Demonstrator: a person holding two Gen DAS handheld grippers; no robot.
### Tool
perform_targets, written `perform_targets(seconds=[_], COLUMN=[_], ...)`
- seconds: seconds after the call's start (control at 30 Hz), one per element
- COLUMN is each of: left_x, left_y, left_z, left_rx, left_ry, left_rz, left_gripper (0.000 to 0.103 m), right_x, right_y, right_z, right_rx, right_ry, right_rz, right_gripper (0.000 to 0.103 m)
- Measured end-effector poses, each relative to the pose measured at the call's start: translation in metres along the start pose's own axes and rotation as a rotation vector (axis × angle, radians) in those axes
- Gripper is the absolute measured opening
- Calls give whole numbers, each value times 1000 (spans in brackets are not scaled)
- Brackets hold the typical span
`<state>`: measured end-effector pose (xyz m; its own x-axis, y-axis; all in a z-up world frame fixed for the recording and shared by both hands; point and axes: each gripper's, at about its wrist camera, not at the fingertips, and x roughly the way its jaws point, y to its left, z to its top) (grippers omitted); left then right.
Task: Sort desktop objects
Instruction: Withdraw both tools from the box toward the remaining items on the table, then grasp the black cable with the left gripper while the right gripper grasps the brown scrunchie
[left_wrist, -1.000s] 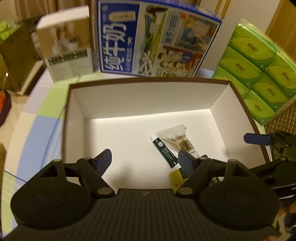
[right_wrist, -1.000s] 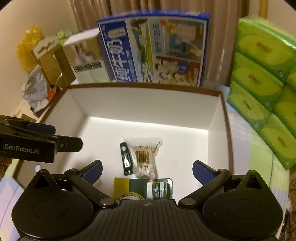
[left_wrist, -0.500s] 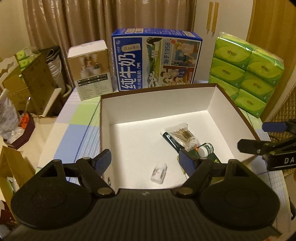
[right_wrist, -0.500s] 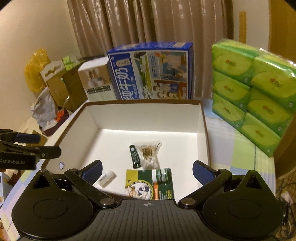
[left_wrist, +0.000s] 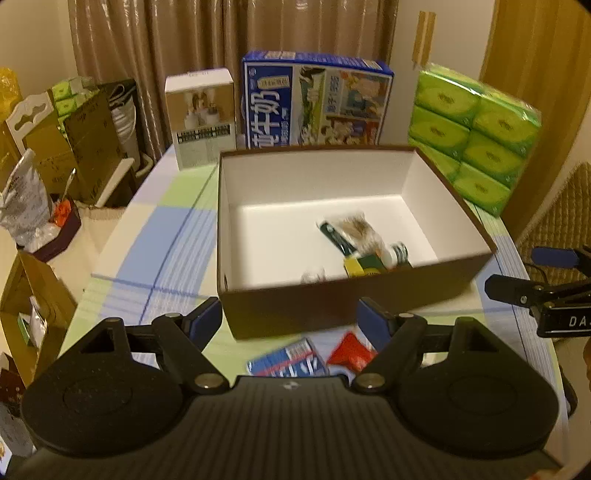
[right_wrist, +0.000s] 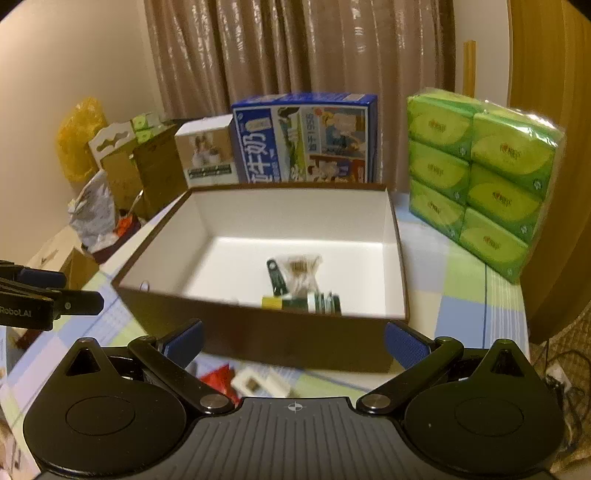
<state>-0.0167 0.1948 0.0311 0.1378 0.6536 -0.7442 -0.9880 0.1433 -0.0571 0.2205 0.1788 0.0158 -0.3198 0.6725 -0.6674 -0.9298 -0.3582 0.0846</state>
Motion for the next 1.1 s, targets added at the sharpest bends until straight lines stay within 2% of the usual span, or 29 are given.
perform_targets(seconds=[0.43,0.8,1.1], left_x=[0,13,36], left_y=[5,7,2], left_z=[-60,-82,-92], left_rx=[-24,-13,31], left_ry=[109,144,172], left_rz=[-15,-45,-103], left_gripper=[76,74,56], right_x=[-4,12,25], right_y=[12,24,23], right_z=[-55,-83,-96], right_rx=[-14,-8,5], right_ry=[88,175,204], right_rz=[21,38,31], right_gripper=[101,101,98])
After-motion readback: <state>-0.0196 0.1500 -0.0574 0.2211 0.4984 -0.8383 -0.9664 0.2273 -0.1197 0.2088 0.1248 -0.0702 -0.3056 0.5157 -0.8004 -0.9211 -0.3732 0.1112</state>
